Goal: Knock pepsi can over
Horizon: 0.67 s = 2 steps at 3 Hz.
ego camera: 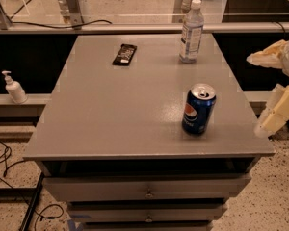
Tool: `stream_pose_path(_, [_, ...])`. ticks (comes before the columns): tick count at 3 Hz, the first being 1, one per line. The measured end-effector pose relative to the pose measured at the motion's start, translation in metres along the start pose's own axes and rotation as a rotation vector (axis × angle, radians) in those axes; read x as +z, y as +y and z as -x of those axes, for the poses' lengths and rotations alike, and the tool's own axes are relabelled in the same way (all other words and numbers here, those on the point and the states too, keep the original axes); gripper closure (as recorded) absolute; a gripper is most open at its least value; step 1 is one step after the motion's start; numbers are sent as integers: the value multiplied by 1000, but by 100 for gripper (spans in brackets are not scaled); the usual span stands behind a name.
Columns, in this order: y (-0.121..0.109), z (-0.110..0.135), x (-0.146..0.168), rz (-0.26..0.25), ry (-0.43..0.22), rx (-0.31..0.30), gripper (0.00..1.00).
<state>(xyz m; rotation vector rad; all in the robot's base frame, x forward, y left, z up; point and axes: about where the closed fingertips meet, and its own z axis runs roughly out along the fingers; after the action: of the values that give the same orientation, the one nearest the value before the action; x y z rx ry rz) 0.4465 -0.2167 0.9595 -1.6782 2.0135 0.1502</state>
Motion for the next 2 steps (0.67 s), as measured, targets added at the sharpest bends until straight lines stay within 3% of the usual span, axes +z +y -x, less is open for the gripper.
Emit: stream_pose_path(2, [0, -25, 41, 86, -354, -26, 0])
